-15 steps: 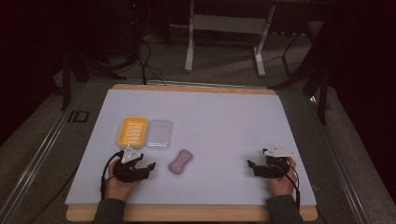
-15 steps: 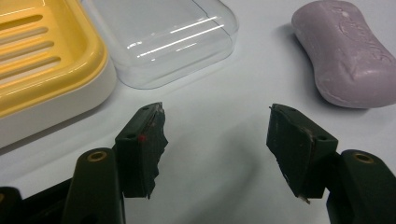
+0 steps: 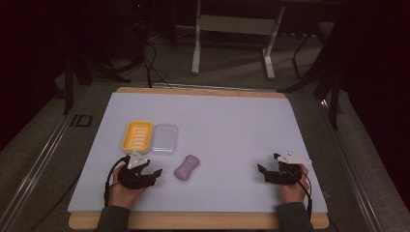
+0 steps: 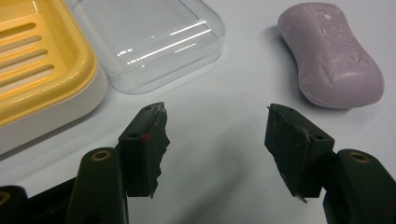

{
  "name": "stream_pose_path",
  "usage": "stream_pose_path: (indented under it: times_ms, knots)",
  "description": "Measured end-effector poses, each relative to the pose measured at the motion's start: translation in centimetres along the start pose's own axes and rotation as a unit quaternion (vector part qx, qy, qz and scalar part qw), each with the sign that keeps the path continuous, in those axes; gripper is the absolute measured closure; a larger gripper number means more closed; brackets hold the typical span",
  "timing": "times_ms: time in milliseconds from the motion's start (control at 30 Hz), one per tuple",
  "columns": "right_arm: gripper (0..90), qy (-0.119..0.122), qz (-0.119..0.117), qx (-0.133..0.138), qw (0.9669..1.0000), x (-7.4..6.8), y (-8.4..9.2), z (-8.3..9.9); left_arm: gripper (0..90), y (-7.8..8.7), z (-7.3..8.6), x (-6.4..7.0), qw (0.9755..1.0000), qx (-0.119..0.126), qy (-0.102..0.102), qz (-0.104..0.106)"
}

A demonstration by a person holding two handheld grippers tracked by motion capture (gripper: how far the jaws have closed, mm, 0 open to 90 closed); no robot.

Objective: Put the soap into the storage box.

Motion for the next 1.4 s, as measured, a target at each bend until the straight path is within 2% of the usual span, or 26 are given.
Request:
stream_pose_path:
  times_ms: [133, 333, 500, 733, 967, 1400]
  knots:
    - [17.2, 0.0, 0.004, 0.0, 1.0, 0.0, 0.0, 0.0, 39.2, 0.4, -0.4, 0.1, 1.0, -0.005, 0.001, 0.005]
    - [17.2, 0.001, 0.004, 0.003, 1.0, 0.1, 0.0, 0.0, 39.2, 0.8, -1.1, 0.4, 0.9996, -0.022, -0.018, -0.001]
    - [17.3, 0.002, 0.004, 0.004, 1.0, 0.0, 0.1, 0.0, 39.0, 1.1, -2.1, 0.8, 0.9988, -0.034, -0.034, 0.004]
    - [17.3, 0.001, 0.004, 0.005, 1.0, 0.0, 0.1, -0.1, 38.8, 0.7, -3.2, 1.4, 0.997, -0.052, -0.052, 0.023]
    - [17.3, 0.0, 0.005, 0.006, 1.0, 0.1, 0.1, -0.1, 37.8, 0.1, -3.9, 1.9, 0.995, -0.068, -0.066, 0.032]
    - [17.3, 0.001, 0.003, 0.006, 1.0, 0.0, 0.1, -0.1, 36.2, -0.9, -5.6, 1.8, 0.9937, -0.082, -0.06, 0.046]
Point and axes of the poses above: each handheld gripper's, and its own axes: y roughly backward along the jaws, z roughly out of its underside, x roughly to its right, the point moved 9 cm from there along -y, roughly forward along the jaws, and after that the axes turned 6 degrees about y, right-handed, at the moved point
